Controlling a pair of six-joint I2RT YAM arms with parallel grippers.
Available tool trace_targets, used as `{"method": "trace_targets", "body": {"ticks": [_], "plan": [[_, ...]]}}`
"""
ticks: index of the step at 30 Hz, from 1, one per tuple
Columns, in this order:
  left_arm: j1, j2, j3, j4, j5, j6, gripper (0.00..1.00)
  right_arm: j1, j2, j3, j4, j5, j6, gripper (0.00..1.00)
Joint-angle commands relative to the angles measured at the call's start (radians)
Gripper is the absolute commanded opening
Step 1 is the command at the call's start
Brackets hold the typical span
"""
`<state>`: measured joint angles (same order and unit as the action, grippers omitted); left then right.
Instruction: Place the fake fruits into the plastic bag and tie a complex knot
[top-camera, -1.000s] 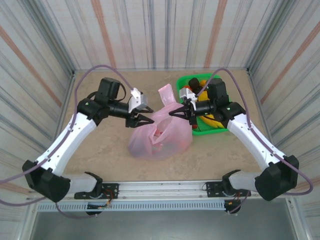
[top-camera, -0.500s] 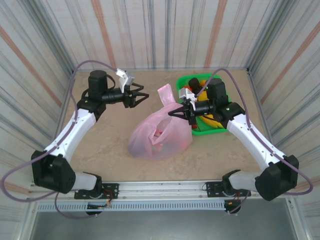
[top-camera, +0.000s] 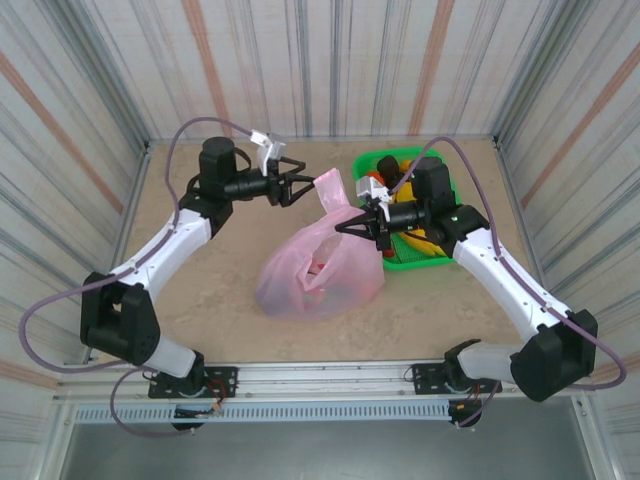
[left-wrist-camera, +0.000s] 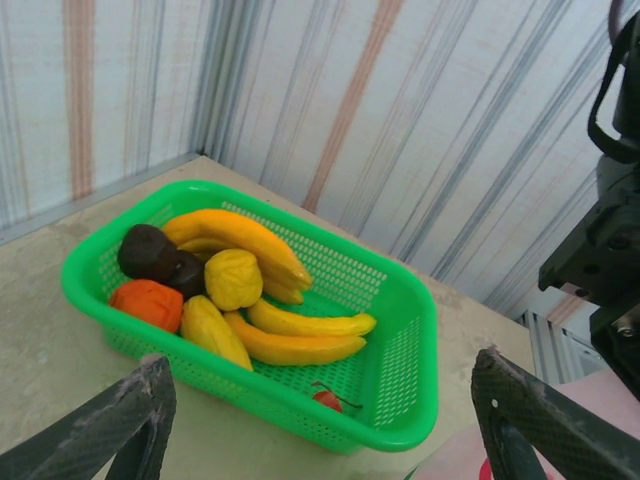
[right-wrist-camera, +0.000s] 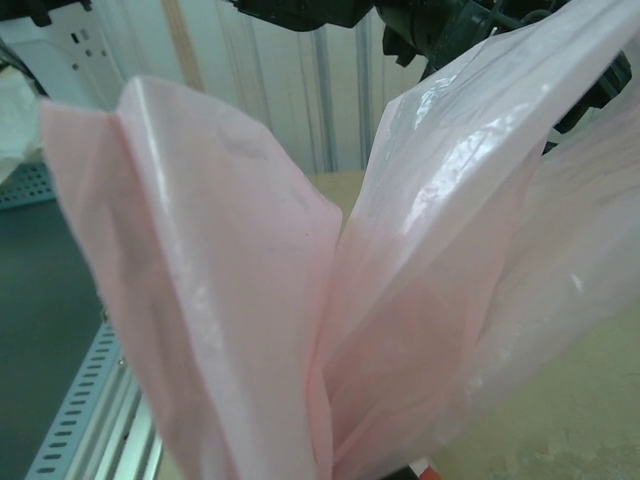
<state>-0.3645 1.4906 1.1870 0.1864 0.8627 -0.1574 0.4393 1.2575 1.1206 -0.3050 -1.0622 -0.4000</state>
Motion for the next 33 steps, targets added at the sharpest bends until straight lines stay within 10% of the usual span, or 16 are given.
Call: {"method": "trace_targets", "body": {"ticks": [1,23,33], "plan": [[-0.020,0.024,0.042,0.061,0.015,-0.013,0.81,0.008,-0.015,-0.005,0.019,0.004,0.022,0.00],[-0.118,0.067,0.068,0.267,0.159,-0.036,0.94,0.010,-0.020,-0.014,0.028,-0.005,0.033,0.00],[-0.146,0.046,0.132,0.110,0.294,0.077,0.95,0.010,-0.021,-0.012,0.010,0.033,0.026,0.00]]}}
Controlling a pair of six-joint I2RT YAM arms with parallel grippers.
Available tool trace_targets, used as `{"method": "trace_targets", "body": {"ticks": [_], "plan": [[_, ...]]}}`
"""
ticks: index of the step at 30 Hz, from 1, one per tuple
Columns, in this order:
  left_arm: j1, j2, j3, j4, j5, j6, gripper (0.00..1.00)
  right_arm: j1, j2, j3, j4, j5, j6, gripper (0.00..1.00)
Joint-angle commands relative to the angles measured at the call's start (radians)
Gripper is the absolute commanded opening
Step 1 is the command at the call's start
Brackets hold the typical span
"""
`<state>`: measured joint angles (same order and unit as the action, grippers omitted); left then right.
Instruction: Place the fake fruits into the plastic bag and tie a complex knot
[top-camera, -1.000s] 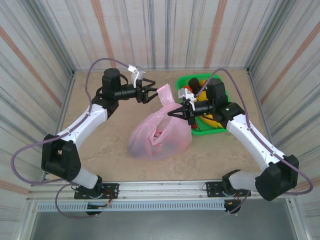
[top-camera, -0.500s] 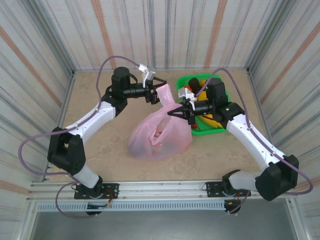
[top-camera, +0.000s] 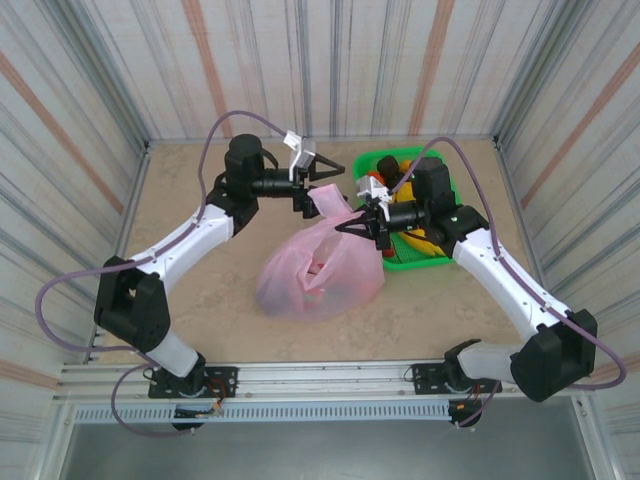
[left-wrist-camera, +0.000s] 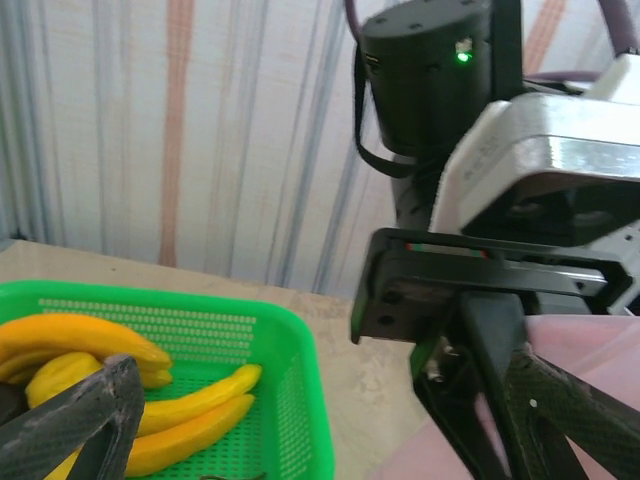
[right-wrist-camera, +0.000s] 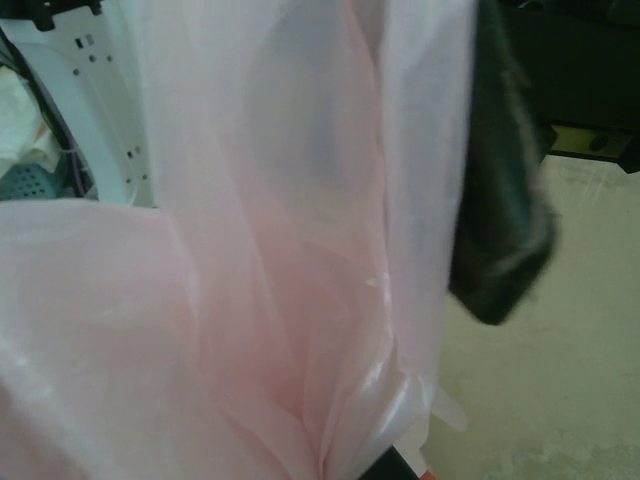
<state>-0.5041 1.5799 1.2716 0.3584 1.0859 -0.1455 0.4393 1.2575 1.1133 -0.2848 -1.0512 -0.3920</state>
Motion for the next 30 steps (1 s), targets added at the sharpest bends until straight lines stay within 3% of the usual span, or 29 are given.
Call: {"method": "trace_targets", "body": {"ticks": [1,14,22,30], "plan": [[-0.006,-0.048,0.054,-0.086,0.083,0.081,0.95,0.009,-0.020,-0.005,-0.012,0.029,0.018,0.00],[-0.026,-0.100,0.155,-0.528,0.135,0.371,0.95,0.010,-0.014,0.014,-0.026,0.074,0.012,0.00],[-0.061,-0.117,0.198,-0.810,-0.001,0.547,0.99,0.010,-0.009,0.029,-0.042,0.102,0.001,0.00],[-0.094,-0.112,0.203,-0.908,-0.168,0.596,0.99,0.016,-0.004,0.036,-0.044,0.120,-0.002,0.00]]}}
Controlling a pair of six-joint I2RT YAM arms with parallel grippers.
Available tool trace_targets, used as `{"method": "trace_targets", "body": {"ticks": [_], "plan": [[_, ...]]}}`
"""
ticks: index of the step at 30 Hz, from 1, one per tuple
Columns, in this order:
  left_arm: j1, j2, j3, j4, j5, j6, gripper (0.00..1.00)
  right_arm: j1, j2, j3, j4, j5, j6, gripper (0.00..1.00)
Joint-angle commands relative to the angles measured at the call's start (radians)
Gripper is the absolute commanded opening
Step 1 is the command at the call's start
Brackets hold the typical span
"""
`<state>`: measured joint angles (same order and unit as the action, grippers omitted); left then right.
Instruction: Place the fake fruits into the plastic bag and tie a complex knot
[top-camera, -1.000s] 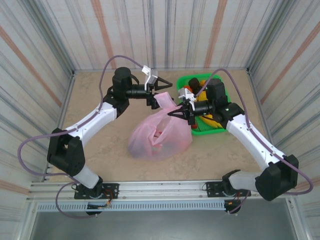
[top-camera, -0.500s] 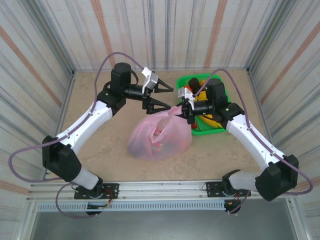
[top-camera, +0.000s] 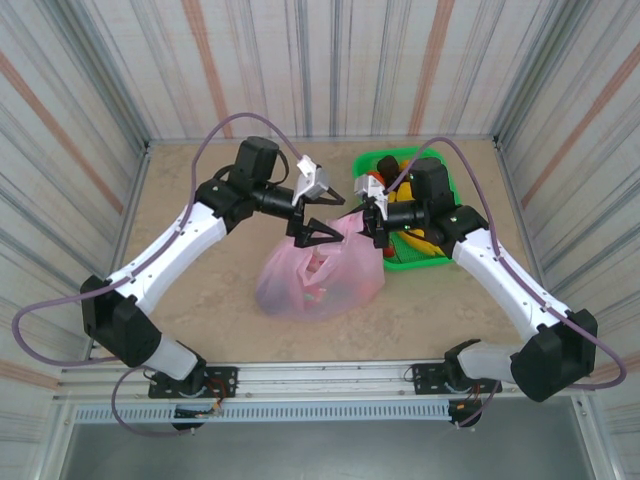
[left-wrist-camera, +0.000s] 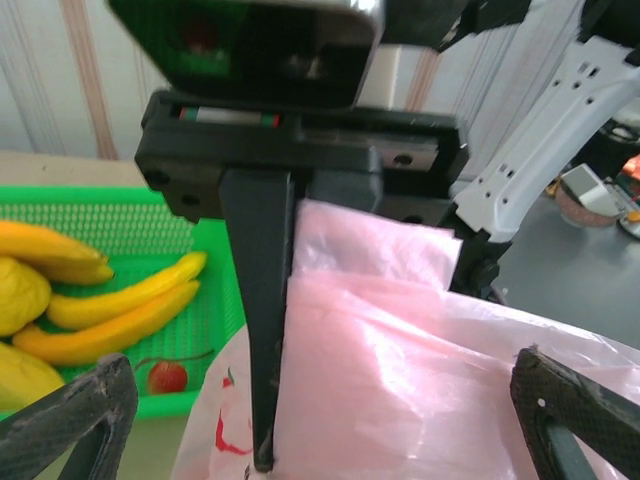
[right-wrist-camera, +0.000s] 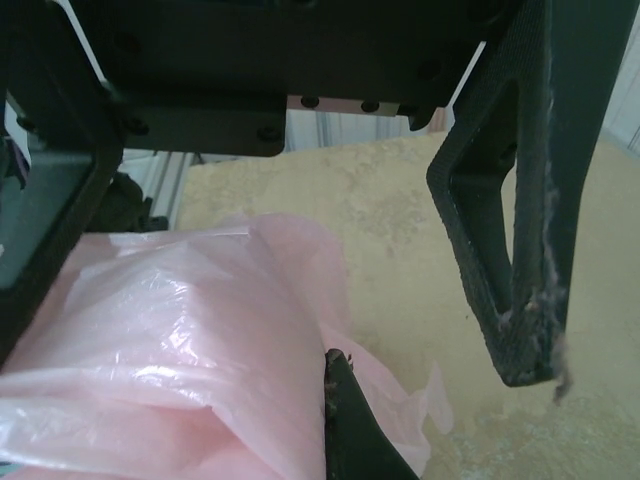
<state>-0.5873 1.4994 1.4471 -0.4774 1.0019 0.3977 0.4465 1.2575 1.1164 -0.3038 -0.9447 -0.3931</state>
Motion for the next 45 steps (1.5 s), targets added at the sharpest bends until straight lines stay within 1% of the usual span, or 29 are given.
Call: {"method": "trace_targets", "body": {"ticks": [1,8,14,17,22,28,31,37,41,45], "plan": [[-0.015,-0.029,0.028,-0.078,-0.098,0.057,0.98,0.009,-0.002,0.033,-0.024,0.015,-0.001,0.00],[-0.023,-0.018,0.031,-0.115,-0.140,0.070,0.97,0.009,-0.010,0.030,-0.024,0.038,-0.004,0.00],[-0.024,-0.014,0.017,-0.132,-0.165,0.081,0.92,0.009,-0.015,0.028,-0.011,0.030,0.003,0.00],[-0.023,-0.011,0.010,-0.133,-0.176,0.083,0.87,0.009,-0.017,0.027,-0.006,0.025,0.007,0.00],[-0.023,0.005,0.011,-0.145,-0.178,0.087,0.75,0.009,-0.027,0.016,0.012,0.019,0.015,0.00],[-0.024,0.013,0.006,-0.148,-0.168,0.083,0.67,0.009,-0.036,0.003,0.040,0.015,0.030,0.00],[-0.023,0.018,0.002,-0.147,-0.161,0.081,0.62,0.009,-0.037,0.002,0.043,0.017,0.031,0.00],[-0.023,0.028,0.004,-0.151,-0.164,0.081,0.44,0.009,-0.038,-0.001,0.049,0.018,0.035,0.00],[-0.013,0.018,0.005,-0.155,-0.160,0.084,0.28,0.007,-0.039,0.003,0.026,0.033,0.030,0.00],[-0.001,-0.001,0.000,-0.157,-0.156,0.088,0.19,0.002,-0.039,0.003,0.006,0.039,0.030,0.01]]}}
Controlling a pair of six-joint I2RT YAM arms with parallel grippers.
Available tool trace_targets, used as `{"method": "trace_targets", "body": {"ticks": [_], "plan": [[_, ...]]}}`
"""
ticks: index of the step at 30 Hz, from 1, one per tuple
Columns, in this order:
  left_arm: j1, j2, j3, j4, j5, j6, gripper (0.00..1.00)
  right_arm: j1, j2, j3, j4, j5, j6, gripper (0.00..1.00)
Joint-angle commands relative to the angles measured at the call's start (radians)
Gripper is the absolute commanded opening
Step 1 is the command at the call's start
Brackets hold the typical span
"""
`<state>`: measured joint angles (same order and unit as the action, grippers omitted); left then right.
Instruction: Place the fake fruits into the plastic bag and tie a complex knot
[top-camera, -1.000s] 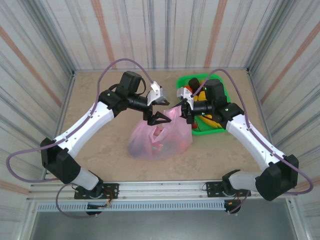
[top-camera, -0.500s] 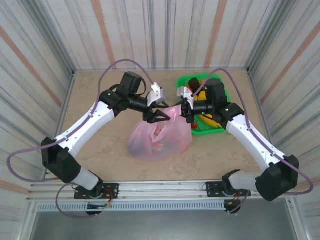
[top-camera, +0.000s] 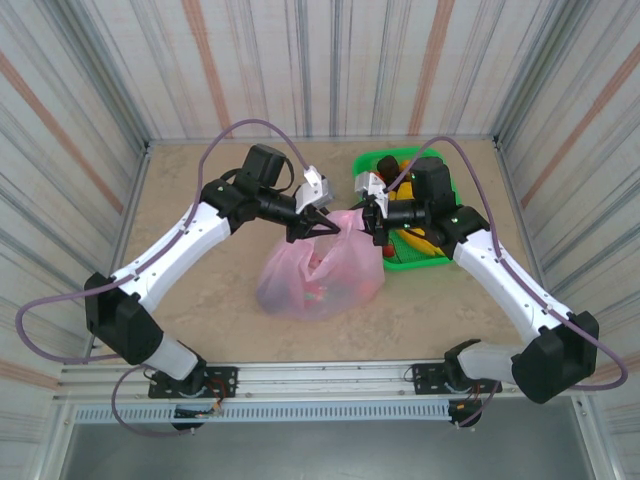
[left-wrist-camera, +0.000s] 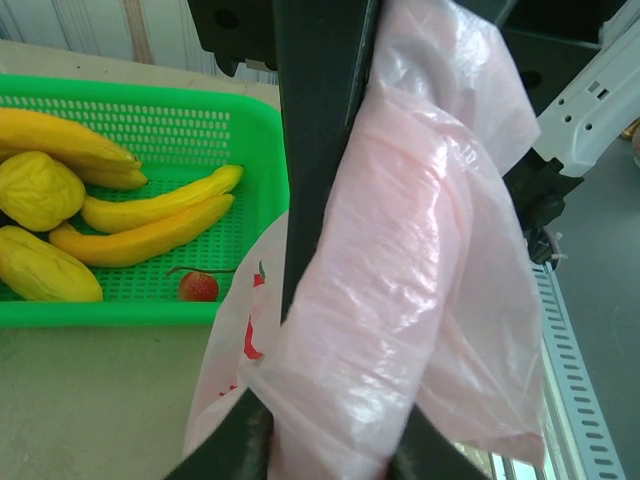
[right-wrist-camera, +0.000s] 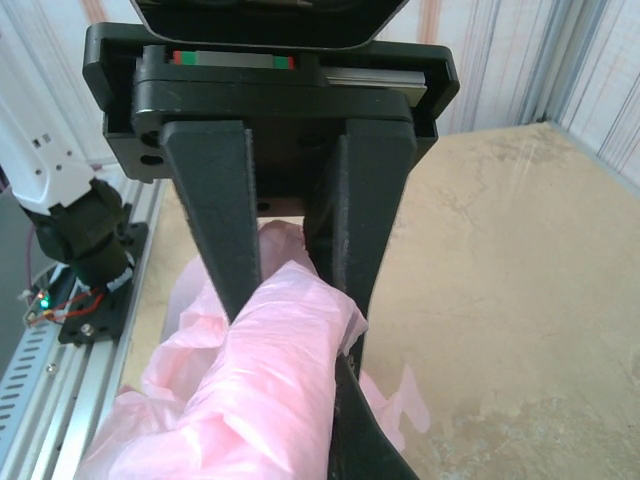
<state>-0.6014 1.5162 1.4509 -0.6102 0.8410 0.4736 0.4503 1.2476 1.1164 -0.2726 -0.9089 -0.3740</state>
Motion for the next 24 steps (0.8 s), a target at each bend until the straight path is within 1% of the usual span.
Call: {"method": "trace_targets", "body": {"ticks": [1,4,6,7,9,13,19,20,24], "plan": [[0.015,-0.024,-0.008,-0.023,0.006,0.016,0.17,-0.004,-0.029,0.005,-0.028,0.003,0.010,0.02],[0.016,-0.038,-0.013,-0.032,0.000,0.034,0.12,-0.005,-0.028,0.008,-0.044,0.012,0.010,0.06],[0.016,-0.044,-0.014,-0.040,-0.006,0.045,0.11,-0.007,-0.026,0.015,-0.067,0.028,0.008,0.09],[0.016,-0.048,-0.014,-0.045,-0.008,0.052,0.10,-0.008,-0.026,0.019,-0.083,0.038,0.003,0.12],[0.016,-0.053,-0.014,-0.048,-0.011,0.064,0.09,-0.013,-0.026,0.030,-0.122,0.051,-0.007,0.19],[0.018,-0.060,-0.020,-0.049,-0.010,0.092,0.07,-0.024,-0.038,0.041,-0.178,0.067,-0.013,0.37],[0.017,-0.063,-0.019,-0.050,-0.001,0.128,0.06,-0.038,-0.059,0.105,-0.362,0.097,-0.070,0.66],[0.016,-0.063,-0.020,-0.049,0.000,0.134,0.06,-0.039,-0.060,0.123,-0.408,0.108,-0.084,0.68],[0.016,-0.066,-0.018,-0.051,0.003,0.150,0.06,-0.041,-0.054,0.210,-0.593,0.167,-0.147,0.73]]}}
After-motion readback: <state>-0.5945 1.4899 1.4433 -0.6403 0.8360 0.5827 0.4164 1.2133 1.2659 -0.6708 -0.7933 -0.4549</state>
